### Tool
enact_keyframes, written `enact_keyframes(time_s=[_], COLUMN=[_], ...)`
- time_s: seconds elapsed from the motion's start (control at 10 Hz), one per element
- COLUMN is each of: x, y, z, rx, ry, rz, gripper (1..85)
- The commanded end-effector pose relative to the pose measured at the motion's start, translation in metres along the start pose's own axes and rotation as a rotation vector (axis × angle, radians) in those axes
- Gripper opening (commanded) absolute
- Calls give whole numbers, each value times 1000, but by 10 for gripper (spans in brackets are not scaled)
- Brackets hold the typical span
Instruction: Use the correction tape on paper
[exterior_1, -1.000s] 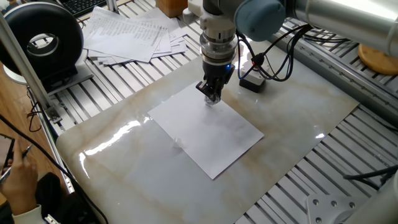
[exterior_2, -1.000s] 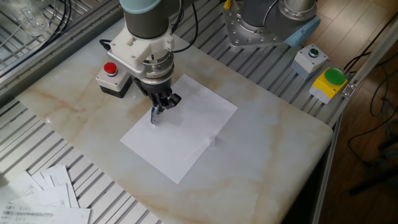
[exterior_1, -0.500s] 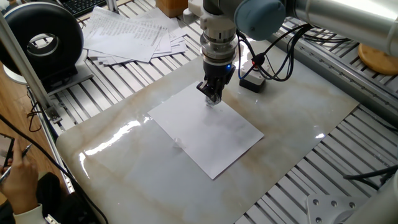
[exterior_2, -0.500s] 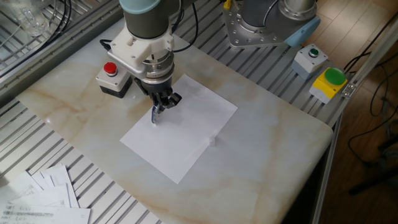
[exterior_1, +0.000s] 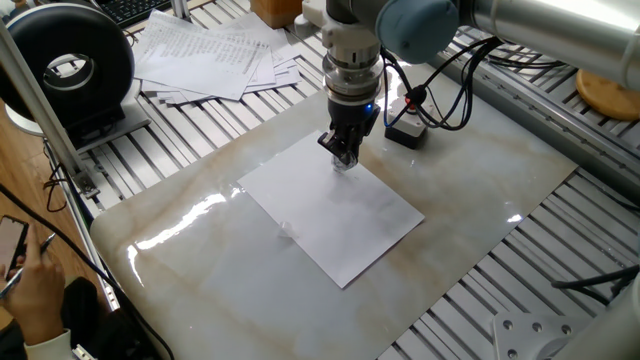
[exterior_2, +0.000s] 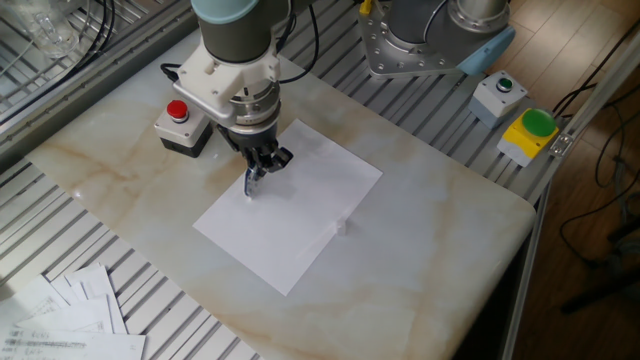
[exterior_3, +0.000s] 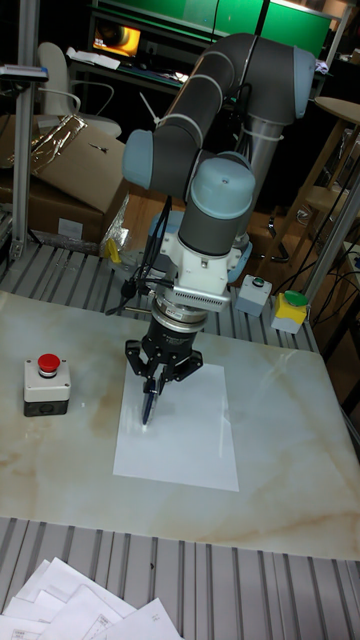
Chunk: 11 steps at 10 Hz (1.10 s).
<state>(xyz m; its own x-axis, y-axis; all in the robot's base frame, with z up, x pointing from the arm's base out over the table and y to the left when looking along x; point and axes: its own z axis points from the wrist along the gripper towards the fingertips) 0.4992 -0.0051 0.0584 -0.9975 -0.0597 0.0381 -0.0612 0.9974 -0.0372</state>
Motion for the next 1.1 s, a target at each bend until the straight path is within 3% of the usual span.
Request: enact_keyframes(time_s=[0.0,1.0], x=[1,8], y=[2,3], z=[-1,-1], rx=[-10,-16], ry=[6,32], rz=[5,5], gripper=[10,10])
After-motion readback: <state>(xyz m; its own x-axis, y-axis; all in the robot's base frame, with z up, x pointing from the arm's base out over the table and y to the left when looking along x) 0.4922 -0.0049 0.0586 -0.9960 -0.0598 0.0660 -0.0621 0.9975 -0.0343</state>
